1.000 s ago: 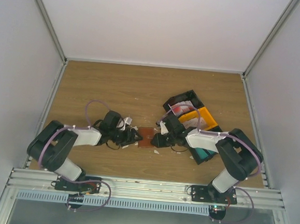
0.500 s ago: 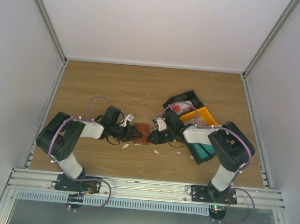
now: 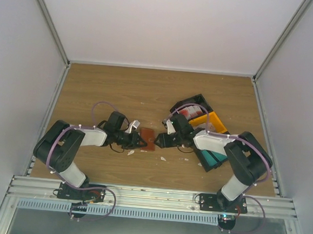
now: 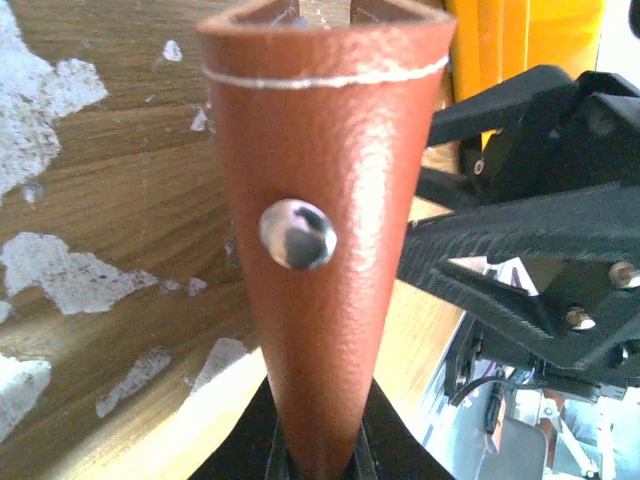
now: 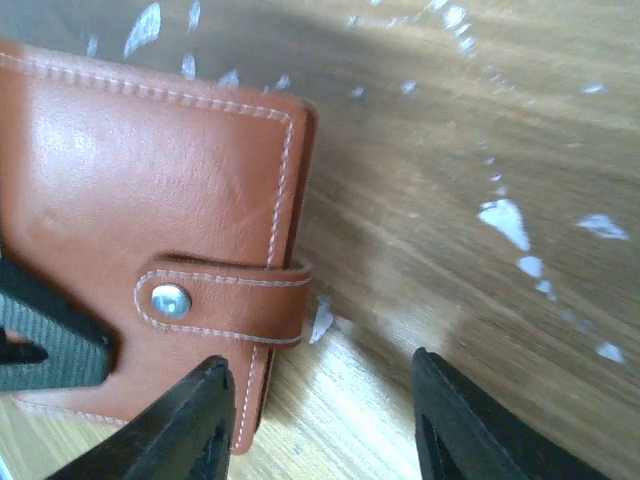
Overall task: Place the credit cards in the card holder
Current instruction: Open the card holder at the center of the board.
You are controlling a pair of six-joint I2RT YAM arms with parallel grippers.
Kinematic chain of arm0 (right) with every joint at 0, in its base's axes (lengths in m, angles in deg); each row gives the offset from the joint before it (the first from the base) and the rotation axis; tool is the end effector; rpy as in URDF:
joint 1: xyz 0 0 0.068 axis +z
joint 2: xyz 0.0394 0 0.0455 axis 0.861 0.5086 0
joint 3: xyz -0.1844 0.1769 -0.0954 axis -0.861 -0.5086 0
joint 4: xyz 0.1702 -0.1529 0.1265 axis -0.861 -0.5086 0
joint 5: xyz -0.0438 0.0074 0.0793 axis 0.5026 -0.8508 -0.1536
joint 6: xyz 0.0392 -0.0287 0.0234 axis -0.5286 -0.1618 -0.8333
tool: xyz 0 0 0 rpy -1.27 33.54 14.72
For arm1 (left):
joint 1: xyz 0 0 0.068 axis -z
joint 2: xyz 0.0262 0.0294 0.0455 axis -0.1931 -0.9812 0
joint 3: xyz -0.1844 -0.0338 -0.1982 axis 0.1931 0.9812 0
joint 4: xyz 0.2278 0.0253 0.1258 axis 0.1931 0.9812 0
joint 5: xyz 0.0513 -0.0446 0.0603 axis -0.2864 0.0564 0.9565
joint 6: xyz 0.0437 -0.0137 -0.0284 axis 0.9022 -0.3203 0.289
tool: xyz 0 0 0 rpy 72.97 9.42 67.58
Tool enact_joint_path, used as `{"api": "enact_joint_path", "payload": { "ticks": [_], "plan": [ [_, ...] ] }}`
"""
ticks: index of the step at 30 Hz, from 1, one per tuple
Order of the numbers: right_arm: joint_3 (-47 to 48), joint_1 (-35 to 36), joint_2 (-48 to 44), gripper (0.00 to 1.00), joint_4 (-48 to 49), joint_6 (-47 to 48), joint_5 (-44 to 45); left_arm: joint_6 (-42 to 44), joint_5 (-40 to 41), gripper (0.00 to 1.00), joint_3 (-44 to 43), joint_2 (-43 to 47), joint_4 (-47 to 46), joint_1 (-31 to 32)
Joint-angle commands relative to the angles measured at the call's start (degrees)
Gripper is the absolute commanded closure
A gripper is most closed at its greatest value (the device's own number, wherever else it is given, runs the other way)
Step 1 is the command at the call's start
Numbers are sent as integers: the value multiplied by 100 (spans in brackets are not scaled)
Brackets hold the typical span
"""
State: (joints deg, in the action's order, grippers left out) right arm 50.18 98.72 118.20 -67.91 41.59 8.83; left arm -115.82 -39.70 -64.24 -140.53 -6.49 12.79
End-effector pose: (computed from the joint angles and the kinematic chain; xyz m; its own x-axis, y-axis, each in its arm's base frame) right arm 0.2329 0.2090 0.1334 -0.9292 -0.1622 -0.3320 -0.3356 0.7464 0.5746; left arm 0.2287 -0.1302 0.1168 -0.9937 -0.0132 -0.1114 0.0866 0.5402 -0.8370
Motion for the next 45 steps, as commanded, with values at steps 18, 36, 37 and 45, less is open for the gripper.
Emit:
{"api": "enact_joint_path", "payload": {
  "ticks": [18,36,37,45],
  "plan": [
    [724,609,-148,53,-1642,-806,2691,249,79,100,-222,543,292,29],
    [362,422,-480,58,-619,-696,1451,234,91,100,-220,487,327,28],
    [369,418,-443,59,-581,-698,1442,229,96,100,-212,486,327,26],
    [338,402,-68,75,-269,-699,1204,156,16,100,-185,396,237,25]
  ]
}}
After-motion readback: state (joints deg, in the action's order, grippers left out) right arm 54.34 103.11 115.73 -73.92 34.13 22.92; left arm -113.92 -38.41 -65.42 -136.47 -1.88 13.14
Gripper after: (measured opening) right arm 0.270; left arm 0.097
